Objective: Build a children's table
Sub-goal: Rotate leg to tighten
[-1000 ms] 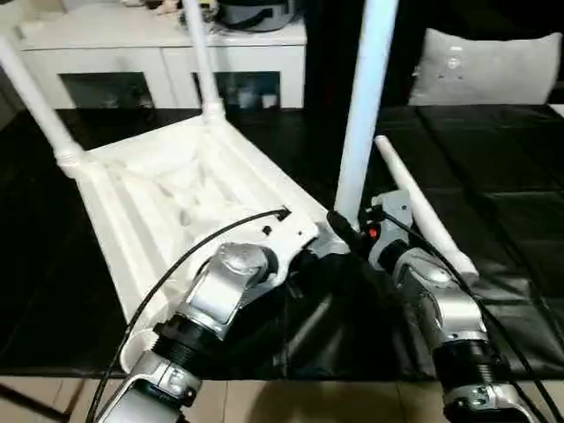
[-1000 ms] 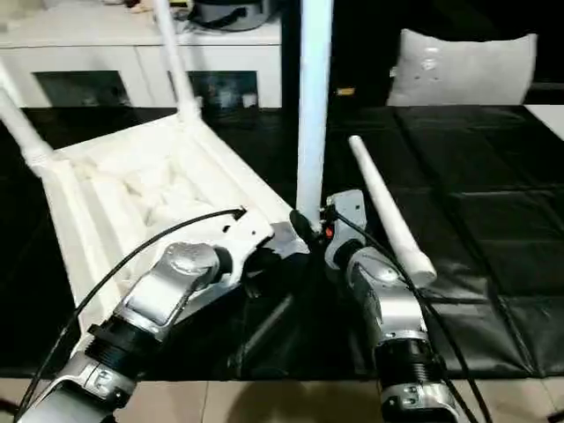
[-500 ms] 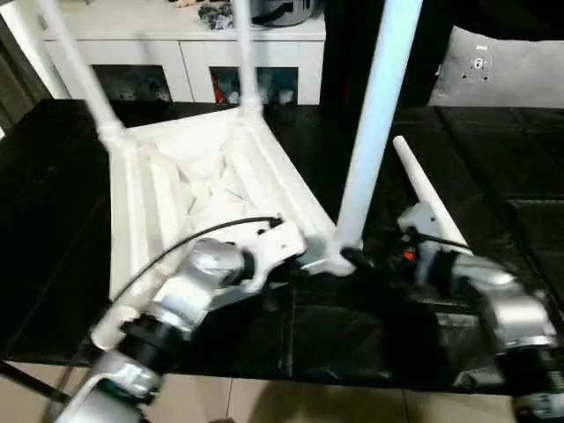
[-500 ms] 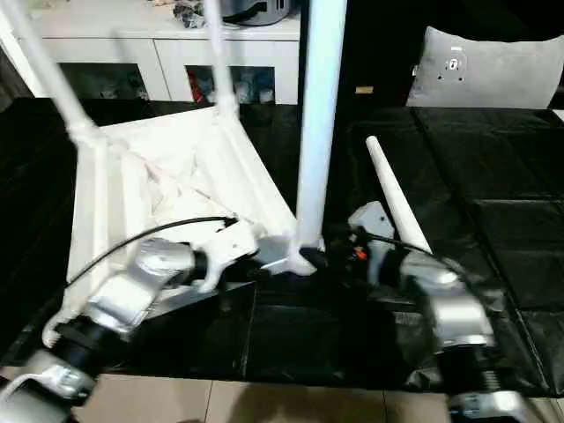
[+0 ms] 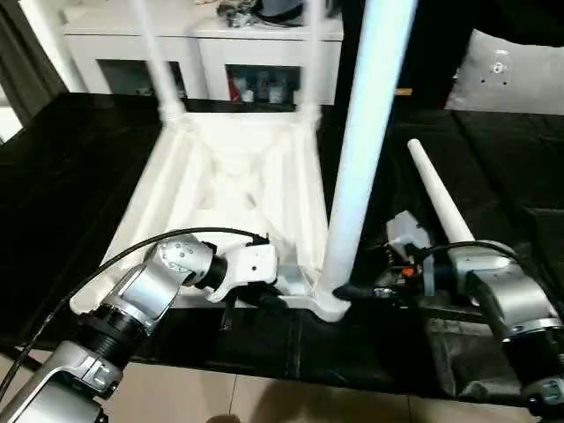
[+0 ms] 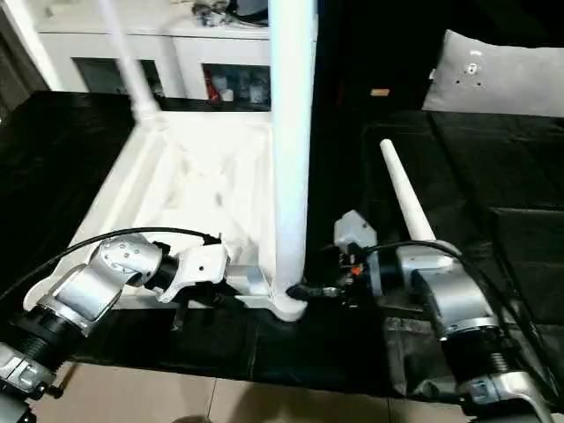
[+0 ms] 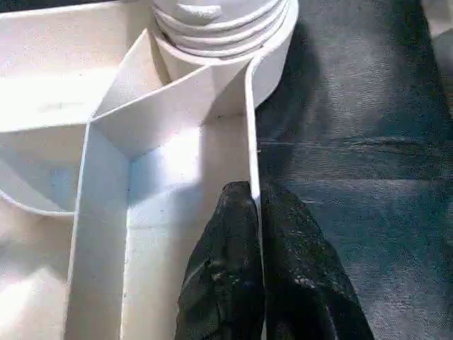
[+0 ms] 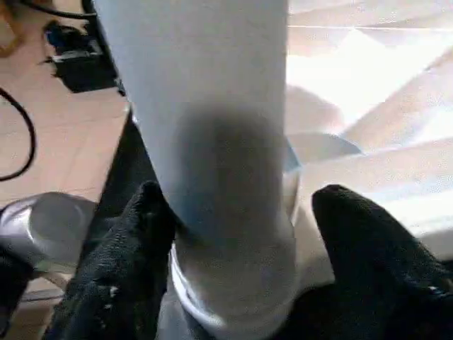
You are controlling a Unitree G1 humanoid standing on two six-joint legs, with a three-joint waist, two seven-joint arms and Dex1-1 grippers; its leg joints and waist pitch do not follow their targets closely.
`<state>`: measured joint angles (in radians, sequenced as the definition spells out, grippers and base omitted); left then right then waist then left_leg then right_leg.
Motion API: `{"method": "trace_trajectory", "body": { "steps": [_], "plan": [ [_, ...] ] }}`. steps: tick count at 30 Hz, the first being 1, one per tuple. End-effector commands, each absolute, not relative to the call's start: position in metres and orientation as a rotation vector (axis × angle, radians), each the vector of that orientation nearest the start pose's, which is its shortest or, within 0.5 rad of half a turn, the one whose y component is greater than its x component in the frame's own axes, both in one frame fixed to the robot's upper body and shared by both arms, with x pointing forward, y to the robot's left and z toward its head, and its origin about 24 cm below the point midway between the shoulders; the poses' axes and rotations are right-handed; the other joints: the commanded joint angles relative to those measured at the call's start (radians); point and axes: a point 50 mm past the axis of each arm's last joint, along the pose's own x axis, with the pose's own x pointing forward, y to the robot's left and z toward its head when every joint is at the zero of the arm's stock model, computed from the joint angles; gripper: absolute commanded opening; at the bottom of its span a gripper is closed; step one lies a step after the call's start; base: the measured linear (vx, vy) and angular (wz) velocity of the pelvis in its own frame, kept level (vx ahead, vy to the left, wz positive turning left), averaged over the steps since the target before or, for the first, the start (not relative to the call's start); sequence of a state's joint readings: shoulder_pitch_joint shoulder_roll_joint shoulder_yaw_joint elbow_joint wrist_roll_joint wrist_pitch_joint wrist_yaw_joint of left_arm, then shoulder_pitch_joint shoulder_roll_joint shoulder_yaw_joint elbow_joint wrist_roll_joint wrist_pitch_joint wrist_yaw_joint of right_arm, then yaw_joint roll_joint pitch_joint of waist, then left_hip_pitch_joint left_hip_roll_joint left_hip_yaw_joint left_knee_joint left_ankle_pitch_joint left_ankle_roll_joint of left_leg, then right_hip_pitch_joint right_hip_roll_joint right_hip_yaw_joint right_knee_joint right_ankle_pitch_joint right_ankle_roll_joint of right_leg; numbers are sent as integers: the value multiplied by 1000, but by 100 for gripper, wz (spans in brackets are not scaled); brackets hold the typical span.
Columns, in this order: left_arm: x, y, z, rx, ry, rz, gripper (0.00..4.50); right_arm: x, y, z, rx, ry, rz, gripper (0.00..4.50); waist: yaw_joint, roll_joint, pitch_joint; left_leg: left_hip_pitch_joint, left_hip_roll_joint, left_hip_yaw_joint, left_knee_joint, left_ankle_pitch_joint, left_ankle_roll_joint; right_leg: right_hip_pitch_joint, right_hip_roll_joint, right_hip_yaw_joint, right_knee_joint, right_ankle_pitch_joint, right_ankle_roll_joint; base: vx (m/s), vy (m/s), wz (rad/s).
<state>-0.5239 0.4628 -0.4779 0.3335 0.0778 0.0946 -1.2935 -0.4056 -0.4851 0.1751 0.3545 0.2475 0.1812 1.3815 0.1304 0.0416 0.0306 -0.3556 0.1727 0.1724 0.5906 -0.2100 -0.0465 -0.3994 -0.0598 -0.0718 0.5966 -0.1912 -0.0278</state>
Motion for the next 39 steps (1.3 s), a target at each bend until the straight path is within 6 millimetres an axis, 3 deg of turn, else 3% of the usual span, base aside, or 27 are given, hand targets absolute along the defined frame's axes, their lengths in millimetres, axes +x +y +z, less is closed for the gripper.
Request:
{"method": "trace_trajectory", "body": {
  "steps": [1, 3, 10, 14, 15, 20, 21, 25, 27, 29, 30, 36, 37, 39],
  "plan": [
    [274, 109, 38, 700, 550, -1683, 0, 284, -165, 65, -142, 339, 1458, 299, -5, -12, -51, 2, 65, -16, -62, -100, 84, 53, -93, 52, -61, -145, -219, 0, 0, 0],
    [274, 108, 38, 699, 549, -1685, 0, 284, -164, 65, -139, 341, 1462, 299, -3, -12, -52, 3, 64, -16, -61, -95, 81, 54, -92, 52, -59, -139, -216, 0, 0, 0],
    [272, 110, 36, 681, 554, -1707, 0, 280, -164, 62, -117, 354, 1496, 231, 2, -13, -53, 3, 63, -16, -60, -90, 81, 55, -91, 53, -59, -140, -208, 0, 0, 0],
    [273, 109, 35, 640, 549, -1664, 0, 281, -167, 58, -112, 367, 1434, 231, 2, -14, -52, 2, 63, -16, -61, -92, 78, 54, -91, 52, -61, -156, -204, 0, 0, 0],
    [276, 108, 33, 617, 557, -1605, 0, 281, -170, 57, -88, 376, 1405, 255, 1, -18, -51, 2, 62, -15, -61, -98, 77, 55, -91, 52, -62, -170, -200, 0, 0, 0],
    [286, 107, 33, 557, 552, -1469, 0, 276, -183, 60, -58, 408, 1364, 292, 4, -17, -43, 10, 61, -16, -67, -156, 58, 51, -93, 53, -82, -334, -159, 0, 0, 0],
    [287, 107, 34, 541, 554, -1449, 0, 274, -188, 60, -68, 414, 1358, 316, 5, -18, -41, 11, 62, -17, -69, -165, 54, 51, -92, 53, -85, -358, -148, 0, 0, 0],
    [290, 108, 36, 504, 561, -1391, 0, 272, -208, 63, -100, 401, 1286, 342, 2, -15, -40, 11, 62, -19, -71, -184, 54, 51, -95, 54, -91, -376, -144, 0, 0, 0],
    [293, 109, 36, 480, 565, -1343, 0, 271, -220, 66, -96, 390, 1233, 365, -1, -21, -42, 6, 58, -19, -70, -161, 62, 56, -94, 53, -90, -358, -145, 0, 0, 0],
    [295, 108, 36, 460, 569, -1297, 0, 269, -226, 70, -82, 388, 1199, 369, -4, -18, -41, 5, 57, -19, -69, -153, 65, 57, -93, 52, -88, -350, -145, 0, 0, 0],
    [297, 105, 36, 441, 570, -1263, 0, 268, -231, 72, -79, 383, 1168, 380, -10, -21, -41, 4, 55, -19, -67, -154, 74, 58, -92, 50, -92, -359, -144, 0, 0, 0],
    [303, 93, 39, 377, 560, -1138, 0, 259, -225, 74, -41, 361, 1168, 445, -31, -23, -43, -2, 52, -20, -62, -125, 101, 62, -89, 46, -92, -326, -150, 0, 0, 0],
    [304, 90, 40, 369, 557, -1122, 0, 257, -223, 73, -38, 361, 1175, 445, -36, -25, -45, -7, 51, -21, -62, -115, 107, 65, -89, 44, -89, -317, -152, 0, 0, 0],
    [305, 79, 43, 331, 536, -1078, 0, 253, -212, 67, -48, 372, 1181, 445, -38, -27, -44, -6, 51, -20, -60, -109, 112, 61, -87, 44, -92, -312, -152, 0, 0, 0]
  ]
}}
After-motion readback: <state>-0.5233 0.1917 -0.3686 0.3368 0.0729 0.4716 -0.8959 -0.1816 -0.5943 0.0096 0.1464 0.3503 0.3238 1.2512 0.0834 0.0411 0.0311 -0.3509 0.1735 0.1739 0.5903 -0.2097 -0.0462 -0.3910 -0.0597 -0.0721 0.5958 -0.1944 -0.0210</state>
